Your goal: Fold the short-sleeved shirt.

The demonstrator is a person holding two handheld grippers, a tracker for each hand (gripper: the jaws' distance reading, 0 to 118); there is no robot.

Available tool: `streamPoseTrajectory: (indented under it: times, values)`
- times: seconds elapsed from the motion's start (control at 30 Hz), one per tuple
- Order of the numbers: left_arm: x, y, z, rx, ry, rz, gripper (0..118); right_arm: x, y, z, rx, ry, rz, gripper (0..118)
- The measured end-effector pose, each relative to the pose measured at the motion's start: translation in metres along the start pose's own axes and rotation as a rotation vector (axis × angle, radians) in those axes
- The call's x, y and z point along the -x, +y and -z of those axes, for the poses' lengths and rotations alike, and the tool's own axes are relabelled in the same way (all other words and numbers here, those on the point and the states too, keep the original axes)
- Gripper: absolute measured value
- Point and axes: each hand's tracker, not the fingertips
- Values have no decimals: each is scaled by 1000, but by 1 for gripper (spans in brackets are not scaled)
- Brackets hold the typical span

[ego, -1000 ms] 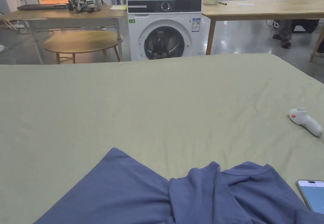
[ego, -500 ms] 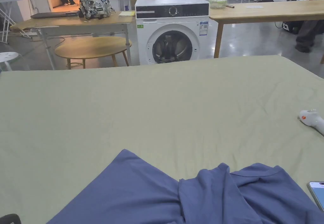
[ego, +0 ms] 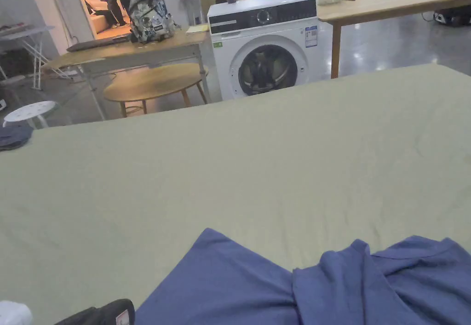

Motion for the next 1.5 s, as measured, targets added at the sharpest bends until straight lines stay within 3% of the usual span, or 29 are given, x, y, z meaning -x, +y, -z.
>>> streamPoseTrajectory:
  times: [0.17, 0.2, 0.23, 0.27, 0.3, 0.33, 0.53, 0.63, 0.67, 0.83, 0.87, 0.9, 1.0, 1.03, 1.1, 1.13, 1.27, 1.37, 1.4, 1.47, 1.5]
  values:
    - [19, 28, 51, 19, -31, 44, 0, -16, -19, -6, 52, -19, 60, 0]
    - [26, 38, 72, 69, -43, 30, 12, -20, -22, -5, 64, -24, 78, 0]
    - [33, 48, 94, 134, -55, -9, 31, -23, -26, -4, 79, -29, 91, 0]
    - [37, 57, 117, 173, -73, -40, 74, -25, -28, -2, 87, -35, 99, 0]
    - [44, 64, 144, 231, -104, -75, 93, -28, -30, 1, 102, -47, 111, 0]
    - [49, 68, 168, 278, -129, -110, 95, -30, -31, 2, 119, -53, 123, 0]
    - [46, 79, 286, 407, 98, 63, 91, -31, -32, -1, 128, -62, 148, 0]
    - [47, 64, 322, 500, 116, 48, 60, -33, -32, -3, 145, -81, 145, 0]
    - [44, 57, 326, 543, 107, 45, 56, -34, -32, -4, 151, -87, 141, 0]
    - [3, 52, 317, 528, 185, 335, 29, -40, -29, -1, 183, -102, 126, 0]
    - [-3, 50, 318, 544, 178, 356, 10, -42, -26, 3, 188, -98, 120, 0]
    - [-8, 47, 320, 574, 161, 370, 1, -44, -20, 8, 189, -95, 112, 0]
    - [-13, 43, 324, 616, 190, 414, 1, -51, 12, 34, 196, -86, 90, 0]
    - [-11, 45, 330, 646, 192, 385, 1, -50, 31, 47, 226, -65, 58, 7]
    - [-1, 51, 340, 696, 188, 298, 1, -52, 59, 78, 236, -54, -33, 70]
    - [1, 53, 342, 710, 186, 268, 1, -55, 73, 101, 272, -44, -57, 90]
    - [5, 56, 336, 713, 169, 220, 0, -75, 106, 187, 455, -18, -21, 92]
    - [5, 56, 334, 712, 168, 200, 0, -91, 104, 238, 587, -94, -5, 92]
    - [5, 56, 334, 714, 168, 193, 0, -97, 99, 252, 642, -129, -4, 88]
    - [7, 58, 335, 720, 167, 179, 0, -102, 85, 262, 704, -136, 8, 69]
    - [8, 59, 335, 724, 164, 172, 0, -100, 81, 259, 678, -145, -20, 65]
